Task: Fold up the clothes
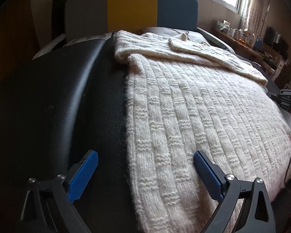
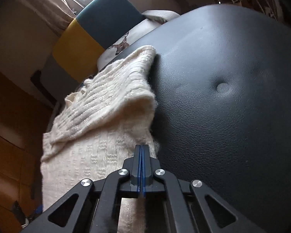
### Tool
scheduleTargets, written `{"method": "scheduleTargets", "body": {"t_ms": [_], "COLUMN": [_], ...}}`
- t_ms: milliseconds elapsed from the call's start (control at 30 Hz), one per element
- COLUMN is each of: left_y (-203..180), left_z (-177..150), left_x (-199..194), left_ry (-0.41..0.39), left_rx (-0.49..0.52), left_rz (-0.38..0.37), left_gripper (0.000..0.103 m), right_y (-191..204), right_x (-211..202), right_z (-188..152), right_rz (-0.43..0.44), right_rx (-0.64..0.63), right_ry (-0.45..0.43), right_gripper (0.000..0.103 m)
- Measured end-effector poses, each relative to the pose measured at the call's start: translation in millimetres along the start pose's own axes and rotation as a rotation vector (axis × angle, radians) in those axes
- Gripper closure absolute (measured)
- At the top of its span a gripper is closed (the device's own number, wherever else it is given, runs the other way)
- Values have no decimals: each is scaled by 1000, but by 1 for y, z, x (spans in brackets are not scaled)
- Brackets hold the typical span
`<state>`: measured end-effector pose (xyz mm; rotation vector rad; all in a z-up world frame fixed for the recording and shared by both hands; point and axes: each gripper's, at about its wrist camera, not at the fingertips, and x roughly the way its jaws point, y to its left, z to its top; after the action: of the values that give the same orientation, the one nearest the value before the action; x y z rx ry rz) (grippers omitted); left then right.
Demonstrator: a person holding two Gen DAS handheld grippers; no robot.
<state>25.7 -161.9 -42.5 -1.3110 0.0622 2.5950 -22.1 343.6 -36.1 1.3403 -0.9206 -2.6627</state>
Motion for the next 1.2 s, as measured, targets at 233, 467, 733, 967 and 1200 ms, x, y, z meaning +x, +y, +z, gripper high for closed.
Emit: {"method": "scheduleTargets", "body": {"t_ms": [233,467,733,967,1200], "left_y": [8,13,13,9,18], "left_z": [-2,-14,-22,-25,-20], "left_x": [-12,-12,-14,-12,-16], "left_ry": [-39,-36,-44,-58,-44], "left_rx": [-42,-25,-14,-11,-13], "left_rz": [-45,-18,-27,-24,-78], "left_gripper": [5,4,4,3,2], "right_y": [129,302,394,423,398], "right_x": [-5,85,163,183,153], "right_z": [-8,-68,-106,-140,-123], "right_rz": [89,258,185,95,186], "right_rx": [-248,-561,-749,-984,-887], "right_ry": [5,233,273,248,291], "right_gripper": [93,90,90,90,83]}}
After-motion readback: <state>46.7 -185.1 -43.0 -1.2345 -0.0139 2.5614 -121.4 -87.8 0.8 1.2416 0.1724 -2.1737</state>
